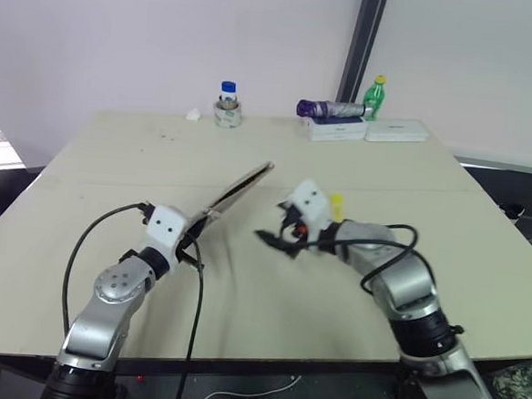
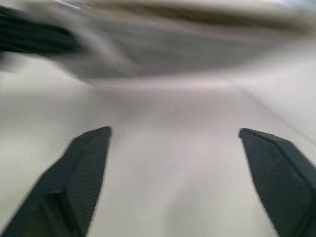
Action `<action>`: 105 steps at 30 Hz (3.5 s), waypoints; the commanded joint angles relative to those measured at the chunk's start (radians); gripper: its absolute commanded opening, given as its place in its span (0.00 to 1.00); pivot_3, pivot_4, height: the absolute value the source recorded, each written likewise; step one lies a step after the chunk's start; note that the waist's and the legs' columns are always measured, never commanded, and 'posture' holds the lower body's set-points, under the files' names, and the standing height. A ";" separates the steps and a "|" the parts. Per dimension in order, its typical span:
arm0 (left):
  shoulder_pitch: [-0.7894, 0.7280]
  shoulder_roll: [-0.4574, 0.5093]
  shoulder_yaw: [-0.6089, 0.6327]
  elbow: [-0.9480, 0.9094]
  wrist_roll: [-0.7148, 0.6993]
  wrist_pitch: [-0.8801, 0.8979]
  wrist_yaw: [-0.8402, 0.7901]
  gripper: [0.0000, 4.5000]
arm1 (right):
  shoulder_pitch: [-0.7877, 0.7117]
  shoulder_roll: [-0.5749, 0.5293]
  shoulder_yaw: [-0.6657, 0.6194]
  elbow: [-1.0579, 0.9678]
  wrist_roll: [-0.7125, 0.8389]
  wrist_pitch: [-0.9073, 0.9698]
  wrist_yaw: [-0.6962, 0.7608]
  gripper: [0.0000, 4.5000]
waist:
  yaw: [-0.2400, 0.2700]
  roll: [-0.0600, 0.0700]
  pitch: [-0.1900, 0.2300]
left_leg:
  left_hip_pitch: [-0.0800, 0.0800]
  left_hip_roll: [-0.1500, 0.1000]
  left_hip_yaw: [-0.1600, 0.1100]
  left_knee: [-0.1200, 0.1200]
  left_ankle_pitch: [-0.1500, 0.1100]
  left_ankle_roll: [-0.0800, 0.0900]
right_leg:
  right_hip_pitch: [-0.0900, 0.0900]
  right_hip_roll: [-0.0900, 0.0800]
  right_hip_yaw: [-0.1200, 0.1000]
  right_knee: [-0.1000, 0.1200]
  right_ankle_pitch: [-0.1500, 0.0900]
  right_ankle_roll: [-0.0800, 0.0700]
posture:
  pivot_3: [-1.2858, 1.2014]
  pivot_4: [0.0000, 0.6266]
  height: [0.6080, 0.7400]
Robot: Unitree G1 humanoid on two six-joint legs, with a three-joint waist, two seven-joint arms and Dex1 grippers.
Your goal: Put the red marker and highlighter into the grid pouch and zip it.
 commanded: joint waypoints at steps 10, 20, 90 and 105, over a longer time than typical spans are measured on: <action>-0.059 -0.069 -0.047 0.097 0.066 -0.068 0.032 0.00 | -0.069 0.068 -0.202 0.426 -0.066 -0.125 -0.314 0.91 | -0.007 0.000 0.000 | 0.000 0.000 0.001 0.000 0.000 0.000 | 0.000 0.000 0.000 0.000 0.000 0.000 | 0.52 0.24 1.00; -0.049 -0.108 -0.066 0.085 0.076 -0.057 0.030 0.00 | -0.090 0.112 -0.248 0.537 -0.043 -0.191 -0.359 0.62 | -0.009 0.000 0.000 | 0.000 0.000 0.001 0.000 0.000 0.000 | 0.000 0.000 0.000 0.000 0.000 0.000 | 0.52 0.24 1.00; 0.013 0.090 -0.235 0.028 0.146 -0.268 -0.297 0.00 | -0.021 -0.321 0.138 -0.144 0.068 -0.101 0.364 0.42 | 0.018 0.000 0.000 | -0.001 0.002 0.000 0.000 0.000 0.000 | 0.002 -0.001 -0.001 -0.005 0.000 0.000 | 0.52 0.24 1.00; -0.059 -0.076 -0.120 0.072 0.061 -0.075 -0.125 0.00 | 0.229 -0.497 -0.172 -0.110 0.100 -0.027 0.320 0.99 | 0.025 -0.001 0.001 | 0.000 0.001 -0.004 0.000 -0.002 0.003 | 0.011 -0.001 -0.007 -0.015 0.000 0.001 | 0.52 0.24 1.00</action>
